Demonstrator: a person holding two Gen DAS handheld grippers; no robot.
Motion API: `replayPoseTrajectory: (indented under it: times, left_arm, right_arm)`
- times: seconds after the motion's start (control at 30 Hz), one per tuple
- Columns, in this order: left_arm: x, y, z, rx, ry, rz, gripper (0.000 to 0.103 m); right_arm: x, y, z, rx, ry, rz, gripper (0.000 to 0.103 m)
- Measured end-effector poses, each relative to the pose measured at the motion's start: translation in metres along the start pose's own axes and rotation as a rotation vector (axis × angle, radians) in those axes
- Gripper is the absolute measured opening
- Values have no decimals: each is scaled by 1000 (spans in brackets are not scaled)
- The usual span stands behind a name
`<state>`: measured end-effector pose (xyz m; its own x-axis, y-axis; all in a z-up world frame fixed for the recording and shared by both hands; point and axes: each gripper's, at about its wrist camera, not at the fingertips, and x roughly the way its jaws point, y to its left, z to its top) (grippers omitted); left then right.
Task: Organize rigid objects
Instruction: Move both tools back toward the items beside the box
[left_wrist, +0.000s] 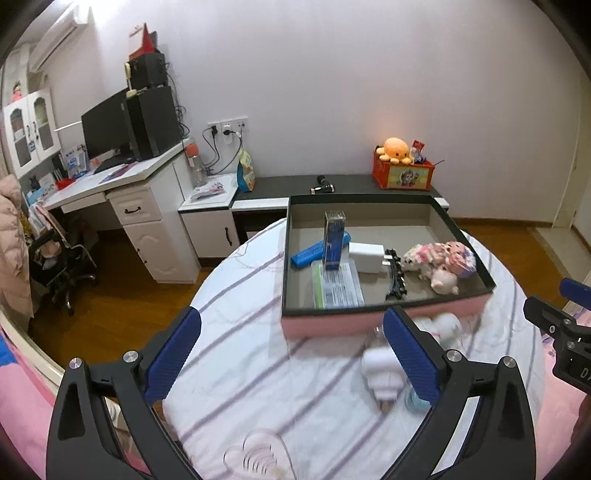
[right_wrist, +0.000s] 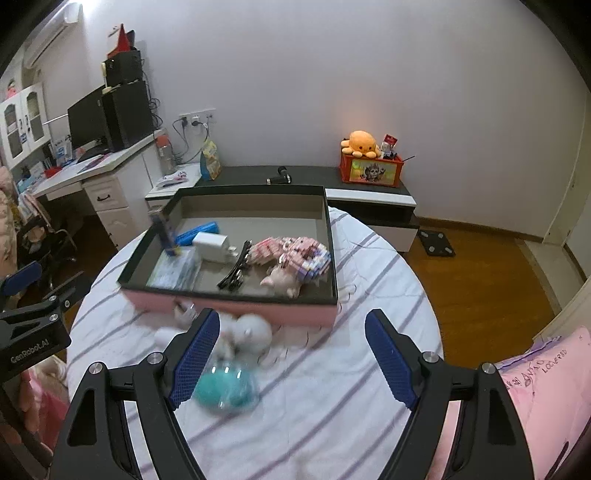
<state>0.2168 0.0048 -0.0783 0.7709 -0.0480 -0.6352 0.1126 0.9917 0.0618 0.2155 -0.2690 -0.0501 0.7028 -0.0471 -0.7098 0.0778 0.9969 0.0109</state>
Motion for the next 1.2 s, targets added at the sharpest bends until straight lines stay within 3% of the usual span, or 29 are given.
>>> replayPoseTrajectory:
  times: [0.3, 0.5, 0.93, 1.2]
  left_arm:
    - [-59, -3, -36, -1, -69, -12, 103]
    - [-78, -9, -46, 10, -91, -27, 103]
    - [-80, -18, -49, 22, -94, -22, 103]
    - [-63, -22, -52, 39, -41, -14, 103]
  right_arm:
    - [-52, 7, -39, -1, -44, 3, 83]
    - [-70, 9, -56, -12, -53, -12, 83]
    - [-75, 0, -61, 9, -70, -8, 83]
    - [-59, -4, -62, 24, -32, 12, 83]
